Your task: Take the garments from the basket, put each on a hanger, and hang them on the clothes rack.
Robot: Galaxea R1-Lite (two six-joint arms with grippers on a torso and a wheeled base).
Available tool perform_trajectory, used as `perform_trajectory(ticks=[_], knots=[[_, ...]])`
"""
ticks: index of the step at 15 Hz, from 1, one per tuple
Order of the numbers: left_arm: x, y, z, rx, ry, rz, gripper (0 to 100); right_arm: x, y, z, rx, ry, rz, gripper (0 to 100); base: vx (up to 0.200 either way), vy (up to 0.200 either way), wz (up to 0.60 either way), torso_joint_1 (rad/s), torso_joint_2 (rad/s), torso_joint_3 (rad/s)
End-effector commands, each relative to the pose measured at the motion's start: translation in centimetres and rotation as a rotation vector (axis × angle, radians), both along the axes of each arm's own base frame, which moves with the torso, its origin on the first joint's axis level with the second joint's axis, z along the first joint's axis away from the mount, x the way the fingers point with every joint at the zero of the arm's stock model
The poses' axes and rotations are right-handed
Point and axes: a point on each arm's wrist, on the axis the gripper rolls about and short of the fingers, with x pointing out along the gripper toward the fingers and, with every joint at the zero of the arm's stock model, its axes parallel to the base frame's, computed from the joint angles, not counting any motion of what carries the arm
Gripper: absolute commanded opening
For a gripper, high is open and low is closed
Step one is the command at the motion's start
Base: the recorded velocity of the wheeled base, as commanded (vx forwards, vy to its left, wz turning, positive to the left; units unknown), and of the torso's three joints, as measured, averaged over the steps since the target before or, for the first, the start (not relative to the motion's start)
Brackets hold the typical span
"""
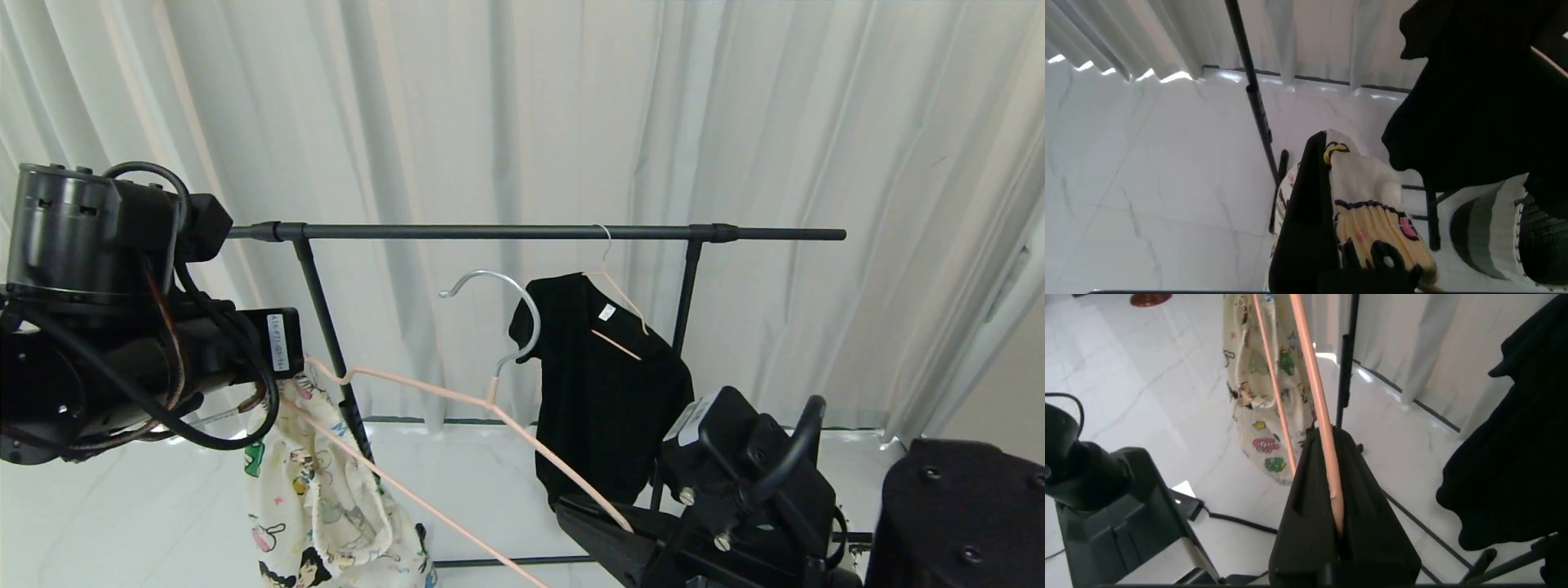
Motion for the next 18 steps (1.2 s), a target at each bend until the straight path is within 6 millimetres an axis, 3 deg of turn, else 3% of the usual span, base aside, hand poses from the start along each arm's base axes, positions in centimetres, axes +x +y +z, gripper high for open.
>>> perform_trajectory(ticks=[1,7,11,18], knots=[[-0.8,0.0,0.4,-0.009,-0.02,-0.015,0,0.4,0.7,-0.4,-0.011,0.005,-0.007,0,0.0,0.0,0.0,0.0,0.0,0.0],[-0.8,-1.6,1.2,-0.037,-0.118,-0.06,0,3.8,2.8,-0.9,-0.006,0.023,-0.106,0,0.0,0.0,0.0,0.0,0.0,0.0],[-1.6,-2.4,1.4,-0.042,-0.13,-0.094,0,4.9,4.8,-0.8,0.014,0.018,-0.112,0,0.0,0.0,0.0,0.0,0.0,0.0],[-3.6,-6.3,2.0,-0.131,-0.138,-0.264,0,5.9,7.1,-1.4,0.021,0.017,-0.112,0,0.0,0.0,0.0,0.0,0.0,0.0]])
